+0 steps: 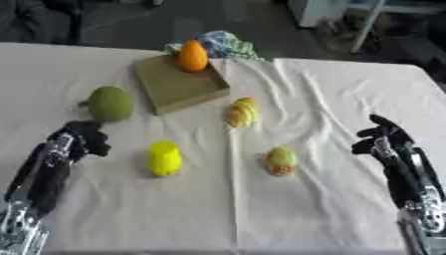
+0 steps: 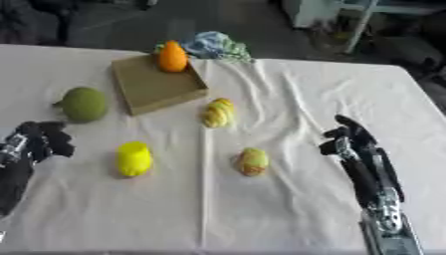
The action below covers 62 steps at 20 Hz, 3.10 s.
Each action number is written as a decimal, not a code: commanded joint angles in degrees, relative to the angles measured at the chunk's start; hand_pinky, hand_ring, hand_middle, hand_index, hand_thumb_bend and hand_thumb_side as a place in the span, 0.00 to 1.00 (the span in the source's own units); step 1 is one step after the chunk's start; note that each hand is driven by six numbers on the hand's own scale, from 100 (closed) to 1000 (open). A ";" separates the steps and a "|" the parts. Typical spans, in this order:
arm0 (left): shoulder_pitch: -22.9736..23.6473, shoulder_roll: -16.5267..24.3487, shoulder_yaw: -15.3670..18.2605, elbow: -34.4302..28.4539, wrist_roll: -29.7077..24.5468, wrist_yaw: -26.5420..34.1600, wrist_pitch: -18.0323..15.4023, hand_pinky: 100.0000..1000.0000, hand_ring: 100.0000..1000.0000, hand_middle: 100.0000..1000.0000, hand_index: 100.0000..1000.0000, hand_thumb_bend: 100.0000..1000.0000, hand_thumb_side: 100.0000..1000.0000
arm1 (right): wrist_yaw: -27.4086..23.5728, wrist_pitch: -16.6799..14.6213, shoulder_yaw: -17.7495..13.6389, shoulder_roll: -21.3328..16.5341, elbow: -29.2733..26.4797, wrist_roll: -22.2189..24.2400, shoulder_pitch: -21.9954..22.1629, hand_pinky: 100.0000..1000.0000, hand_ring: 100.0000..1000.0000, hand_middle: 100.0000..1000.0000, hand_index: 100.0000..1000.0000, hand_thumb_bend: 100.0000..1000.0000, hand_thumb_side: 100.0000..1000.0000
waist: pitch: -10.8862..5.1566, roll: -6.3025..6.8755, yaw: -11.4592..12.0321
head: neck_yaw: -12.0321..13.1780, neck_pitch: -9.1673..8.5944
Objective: Pick up objects on the table and place them in the box.
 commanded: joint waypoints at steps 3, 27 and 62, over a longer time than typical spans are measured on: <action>-6.88 11.42 2.39 -2.41 -2.09 -5.21 -2.88 0.64 0.61 0.62 0.79 0.00 0.58 | 0.45 -0.01 -0.36 -1.03 -1.57 0.16 -0.55 0.53 0.51 0.55 0.84 0.00 0.54 | 0.01 0.92 -0.33 | -0.26 -0.19; -44.25 13.68 -10.27 53.47 -19.11 -59.10 -23.92 0.73 0.70 0.77 0.88 0.20 0.35 | -0.04 -0.02 0.86 -1.76 -0.57 1.20 0.73 0.53 0.51 0.55 0.84 0.00 0.54 | -1.04 0.87 -2.36 | 0.15 -0.19; -48.93 11.50 -1.63 58.69 19.94 -67.69 -10.11 0.39 0.26 0.21 0.44 0.00 0.09 | -1.73 -0.21 3.65 0.54 0.04 3.53 -2.64 0.52 0.50 0.55 0.84 0.00 0.54 | 3.76 -3.33 -10.27 | 7.11 -0.19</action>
